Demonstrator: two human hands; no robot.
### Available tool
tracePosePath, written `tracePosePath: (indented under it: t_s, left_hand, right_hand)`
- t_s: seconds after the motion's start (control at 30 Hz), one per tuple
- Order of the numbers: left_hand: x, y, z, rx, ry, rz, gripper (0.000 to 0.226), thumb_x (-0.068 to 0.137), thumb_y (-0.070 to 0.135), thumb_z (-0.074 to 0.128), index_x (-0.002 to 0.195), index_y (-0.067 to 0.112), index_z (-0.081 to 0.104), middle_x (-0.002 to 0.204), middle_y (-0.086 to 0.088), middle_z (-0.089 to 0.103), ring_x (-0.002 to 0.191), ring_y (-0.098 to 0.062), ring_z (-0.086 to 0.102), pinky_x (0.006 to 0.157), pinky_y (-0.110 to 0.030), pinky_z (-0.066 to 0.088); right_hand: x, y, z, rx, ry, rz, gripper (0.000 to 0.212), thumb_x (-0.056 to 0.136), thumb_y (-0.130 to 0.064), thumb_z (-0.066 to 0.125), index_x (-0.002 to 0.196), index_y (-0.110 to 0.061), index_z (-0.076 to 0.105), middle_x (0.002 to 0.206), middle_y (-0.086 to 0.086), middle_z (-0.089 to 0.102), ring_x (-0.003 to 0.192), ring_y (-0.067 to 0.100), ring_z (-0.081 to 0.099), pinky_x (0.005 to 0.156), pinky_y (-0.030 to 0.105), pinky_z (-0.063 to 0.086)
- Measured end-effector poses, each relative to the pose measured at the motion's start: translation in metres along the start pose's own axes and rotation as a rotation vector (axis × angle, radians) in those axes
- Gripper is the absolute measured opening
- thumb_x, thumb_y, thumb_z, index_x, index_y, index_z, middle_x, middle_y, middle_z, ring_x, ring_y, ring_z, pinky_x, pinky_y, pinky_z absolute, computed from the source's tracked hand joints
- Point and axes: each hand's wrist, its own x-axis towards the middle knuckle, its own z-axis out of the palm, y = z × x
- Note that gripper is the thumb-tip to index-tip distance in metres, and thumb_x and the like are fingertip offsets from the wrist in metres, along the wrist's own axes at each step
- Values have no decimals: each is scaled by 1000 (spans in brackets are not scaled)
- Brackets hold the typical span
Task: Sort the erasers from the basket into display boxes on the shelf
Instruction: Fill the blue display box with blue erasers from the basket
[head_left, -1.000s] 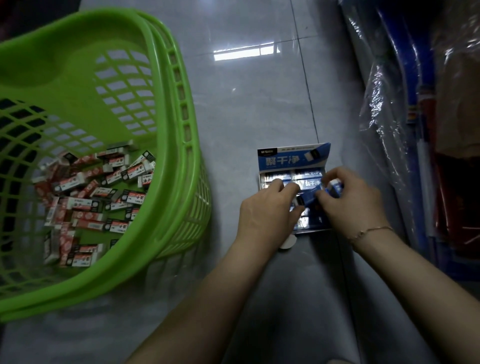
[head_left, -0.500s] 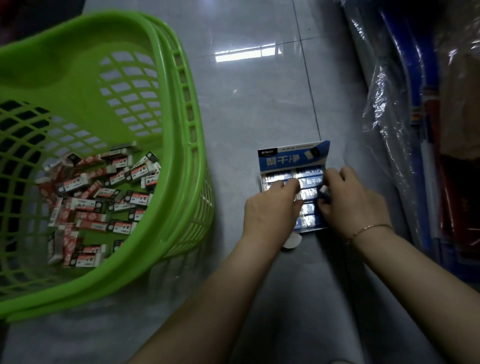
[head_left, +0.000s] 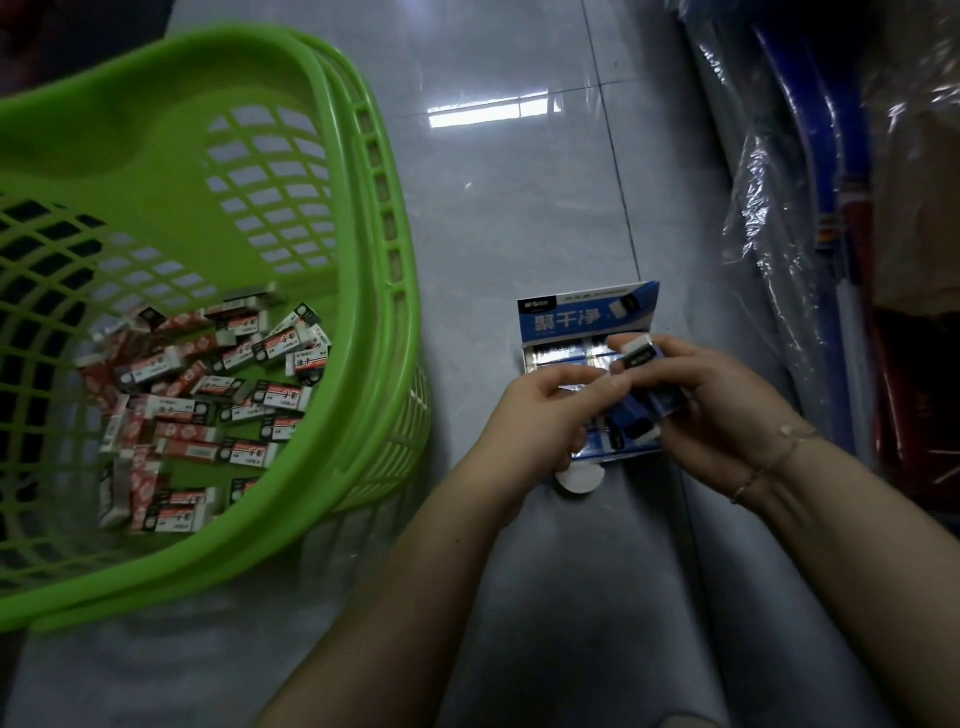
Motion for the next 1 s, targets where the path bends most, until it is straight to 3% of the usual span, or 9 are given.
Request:
tracePosePath:
  t_s: [0.17,0.3,0.47,0.57,0.67,0.73,0.83,0.93,1.0]
  left_hand:
    - [-2,-2,-6,-7,133,-3,12,88,21,66,99,16,68,64,4,64,48,0,56,38,-11,32]
    - [-4,-4,-10,97,252,42,8,88,18,65,89,10,64,64,-5,64,40,2,54,38,-10,33]
    - [-4,-8,-16,357,321,112,18,80,19,71,80,12,55,56,4,66,66,-17,71,70,-38,54]
    - [-5,-8,-18,507,346,152,21,76,24,72,73,13,54,64,0,66,67,-21,69,70,-45,56]
    - [-6,-9,-19,621,344,162,23,73,28,71,67,14,54,65,-1,66,66,-20,66,67,-42,55]
    - [-6,-11,-19,668,345,174,24,73,28,70,65,13,54,62,-1,64,60,-16,60,61,-35,52]
    - [-6,-14,-21,653,342,172,21,73,27,70,67,13,55,60,1,62,55,-13,52,55,-30,43]
    - [-6,-16,-21,519,262,160,12,77,20,69,86,22,61,65,-1,64,64,-19,62,64,-34,50]
    - [-6,-17,-20,448,209,169,28,81,16,67,104,31,62,70,-2,64,71,-20,66,73,-36,53]
  right_hand:
    - [2,3,3,-38,106,-23,25,84,7,46,96,-6,64,86,13,64,71,19,63,58,24,52]
    - [7,-1,-16,-573,371,-163,21,87,-7,49,96,1,67,79,7,57,64,15,47,54,24,36]
    - [6,3,-29,-956,251,-321,22,75,3,67,85,-15,61,68,0,56,62,15,51,53,19,44]
    - [13,5,-27,-1427,143,-389,18,74,-10,70,82,-23,62,73,-6,60,75,16,56,62,20,38]
    - [21,11,-25,-1845,84,-434,22,81,-24,62,101,-33,66,96,-4,62,103,20,47,74,27,20]
    - [22,16,-26,-1907,75,-487,25,83,-27,60,106,-36,66,105,-4,55,107,20,42,73,26,13]
    - [19,21,-30,-1903,123,-556,26,82,-23,60,106,-28,67,107,2,51,105,25,44,75,28,19]
    - [17,21,-32,-1883,151,-572,21,78,-17,61,99,-18,63,103,8,55,98,30,47,75,32,24]
    - [14,23,-32,-1877,113,-576,19,74,-18,64,93,-17,62,100,8,53,95,30,47,73,30,21]
